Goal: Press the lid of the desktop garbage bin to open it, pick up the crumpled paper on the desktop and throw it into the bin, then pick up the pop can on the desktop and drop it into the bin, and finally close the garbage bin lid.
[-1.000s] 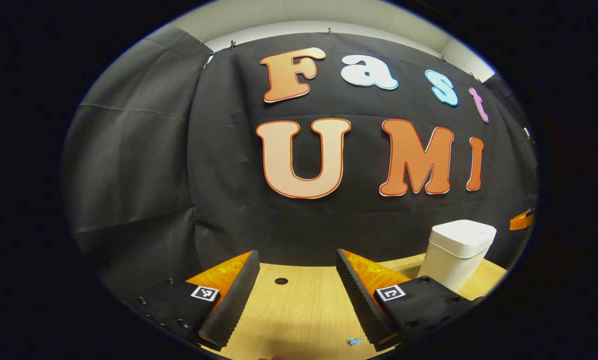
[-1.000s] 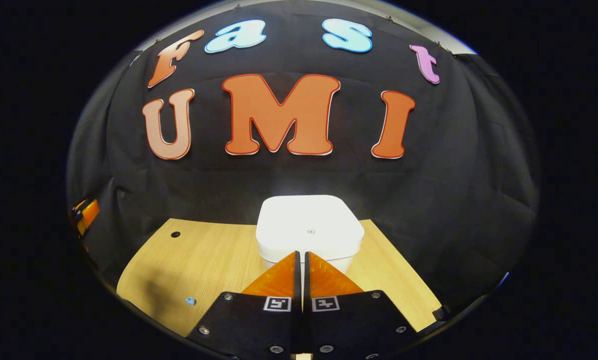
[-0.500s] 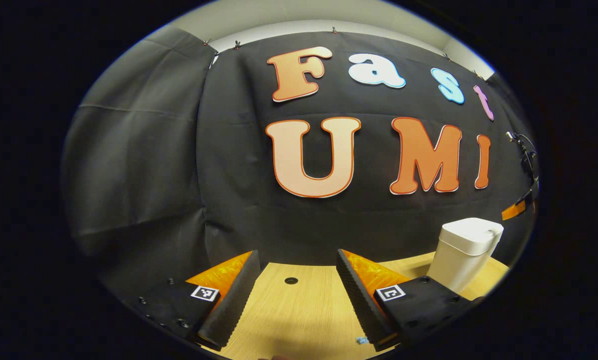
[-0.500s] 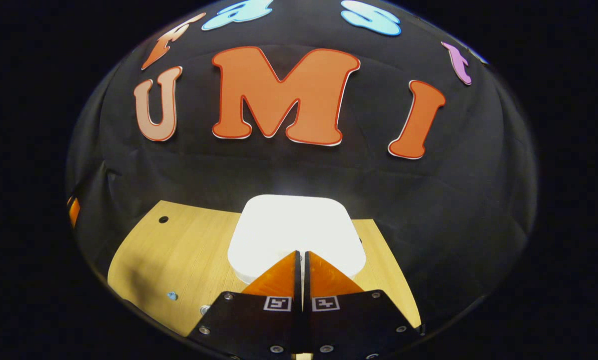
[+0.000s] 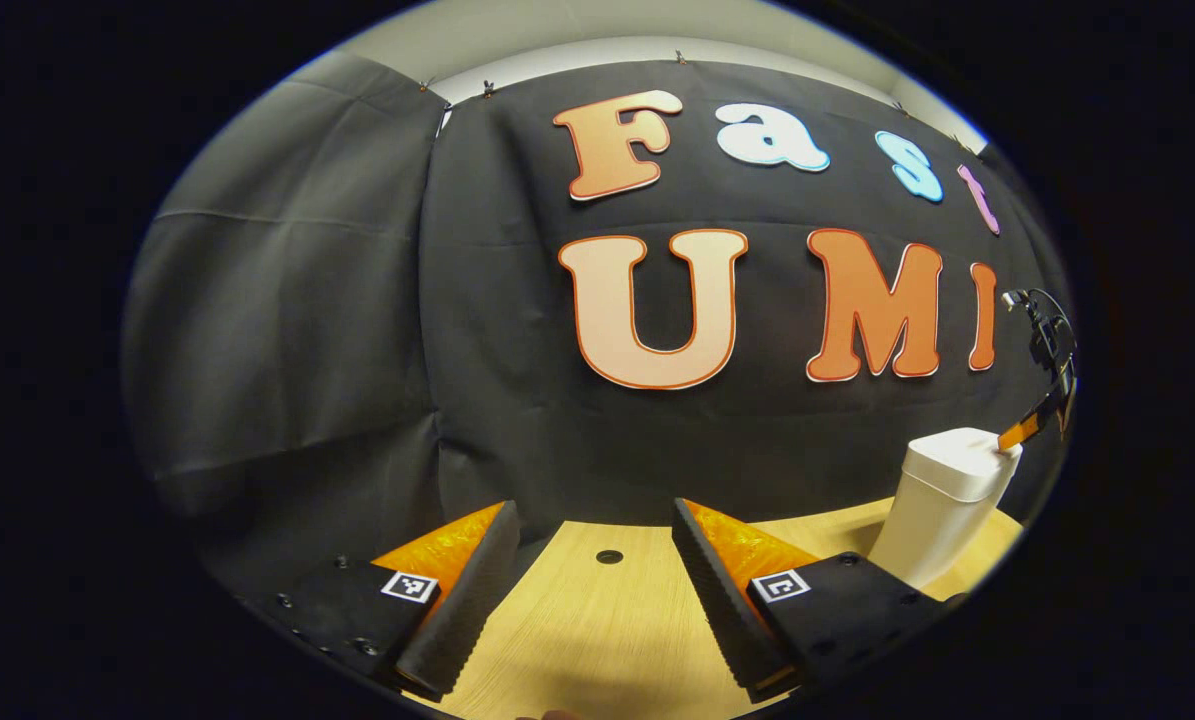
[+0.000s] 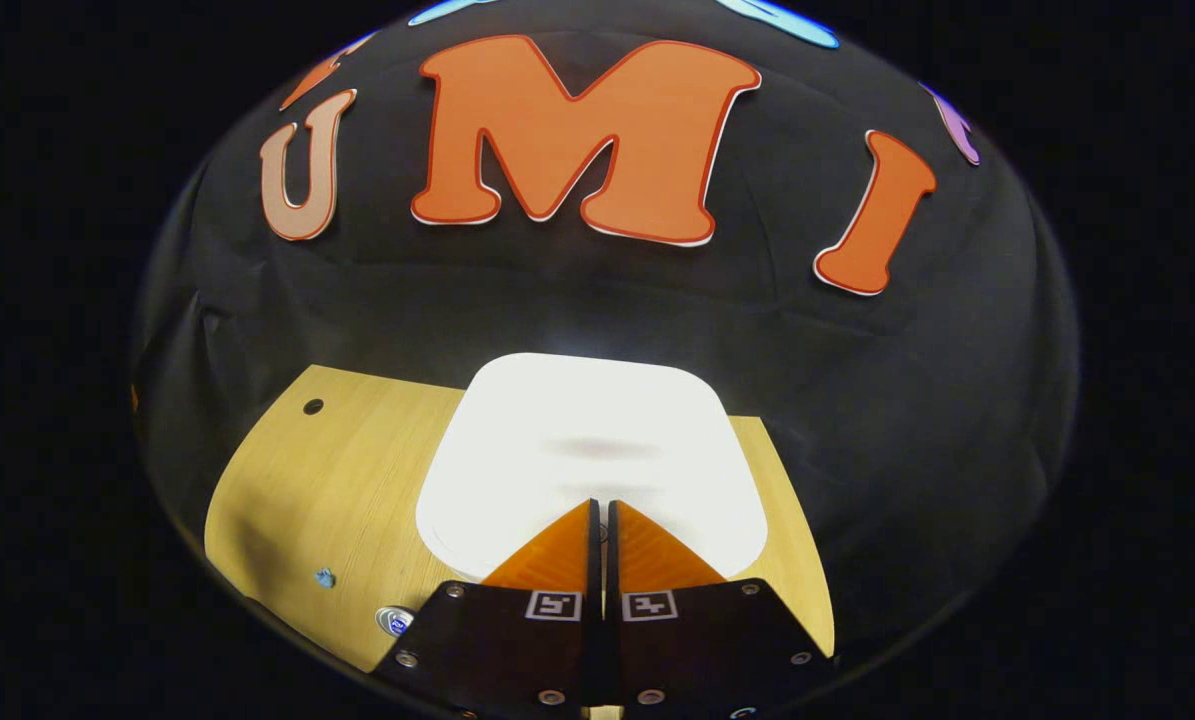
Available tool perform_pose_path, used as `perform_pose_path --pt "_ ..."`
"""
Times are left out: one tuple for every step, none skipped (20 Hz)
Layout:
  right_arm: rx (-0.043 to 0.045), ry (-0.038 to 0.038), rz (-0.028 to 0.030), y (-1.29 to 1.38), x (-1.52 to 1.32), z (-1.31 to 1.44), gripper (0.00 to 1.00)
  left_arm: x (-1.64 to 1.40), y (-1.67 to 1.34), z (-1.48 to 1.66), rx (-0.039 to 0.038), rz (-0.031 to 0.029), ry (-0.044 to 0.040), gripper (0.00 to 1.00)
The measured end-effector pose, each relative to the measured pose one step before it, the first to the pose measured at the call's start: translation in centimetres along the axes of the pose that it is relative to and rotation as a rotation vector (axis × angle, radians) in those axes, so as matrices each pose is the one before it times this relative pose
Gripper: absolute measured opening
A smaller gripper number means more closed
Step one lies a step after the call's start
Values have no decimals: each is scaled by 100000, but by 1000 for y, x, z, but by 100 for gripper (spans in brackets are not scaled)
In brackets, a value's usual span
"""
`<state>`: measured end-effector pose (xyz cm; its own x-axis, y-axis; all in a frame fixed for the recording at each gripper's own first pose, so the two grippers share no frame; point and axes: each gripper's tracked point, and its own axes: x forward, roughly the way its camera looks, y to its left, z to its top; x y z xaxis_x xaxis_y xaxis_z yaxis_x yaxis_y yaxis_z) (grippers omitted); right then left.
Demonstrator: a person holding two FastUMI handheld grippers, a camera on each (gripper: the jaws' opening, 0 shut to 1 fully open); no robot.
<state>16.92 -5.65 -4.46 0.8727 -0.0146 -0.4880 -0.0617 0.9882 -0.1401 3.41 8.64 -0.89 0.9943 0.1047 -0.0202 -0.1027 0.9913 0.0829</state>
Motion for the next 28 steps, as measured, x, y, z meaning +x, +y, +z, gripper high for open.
perform_pose_path --pt "-289 265 -84 169 460 -46 1 -34 -21 -166 -160 -22 247 96" --pt "778 1734 -1210 -319 -38 -319 0 11 -126 -126 -283 -327 306 98" --pt "3596 1025 -2507 -481 9 -333 0 94 -59 -86 -162 -257 360 98" --pt "1621 -344 -557 -65 311 -57 1 36 -177 64 -343 -312 30 98" --pt "668 -1080 217 -171 110 94 1 26 -111 -103 -393 -198 -36 98" --pt "2024 -717 796 -30 -238 -193 0 -3 -226 -72 -200 -582 467 98" --pt "2475 -185 1319 38 150 -132 1 -141 -266 -232 46 -687 327 98" --pt "1293 -669 1122 83 137 134 1 -71 -271 43 423 -572 30 98" --pt "474 -570 345 -3 -103 99 1 40 -56 197 598 -335 -256 98" --pt "-1569 -721 340 -5 84 211 1 4 -162 226 727 -383 -392 98" --pt "-1026 103 -34 -119 -342 89 1 44 64 307 623 -10 -588 98" --pt "2063 -941 -2550 -442 -495 357 1 71 -79 380 226 -112 -679 98" --pt "2772 -3028 -4352 -662 -687 1045 1 2 -19 456 -13 -219 -927 98" --pt "422 -4715 -529 60 -927 1045 1 -18 -82 447 110 -202 -799 98" --pt "-1160 -3138 -188 119 -988 947 0 -152 23 189 253 22 -560 98" --pt "-2075 -2972 856 460 -1238 888 0 -33 66 218 18 -86 -280 98" --pt "-2026 -2712 1031 383 -1081 810 0 9 -96 4 -288 -319 -24 98" --pt "-1113 -2433 1593 570 -894 718 0 45 -113 -5 -467 -337 131 96" --pt "-1140 -1574 1347 574 -880 476 0 -57 -148 -82 -458 -332 248 96" --pt "-831 -1348 654 435 -847 298 0 -87 -171 -73 -136 -288 149 96" --pt "-161 -740 1283 509 -646 118 0 -85 -148 55 504 -211 110 98" --pt "818 -471 1448 508 -602 -8 0 -50 -105 117 730 51 -286 98" --pt "1237 -534 1312 476 -565 -92 0 -77 -191 115 133 -419 -309 98" --pt "1060 -529 988 462 -442 -238 0 -75 -212 101 -445 -477 -99 98" --pt "633 -508 229 281 -472 -308 0 -95 -267 -174 -547 -478 182 98" --pt "258 -204 4 231 -451 -436 0 -90 -178 -77 -395 -360 274 96" --pt "350 -336 178 243 -503 -391 0 -1 -145 -44 -338 -483 486 98" --pt "161 -142 745 517 -416 -543 0 -108 -23 102 -311 -9 -58 96"
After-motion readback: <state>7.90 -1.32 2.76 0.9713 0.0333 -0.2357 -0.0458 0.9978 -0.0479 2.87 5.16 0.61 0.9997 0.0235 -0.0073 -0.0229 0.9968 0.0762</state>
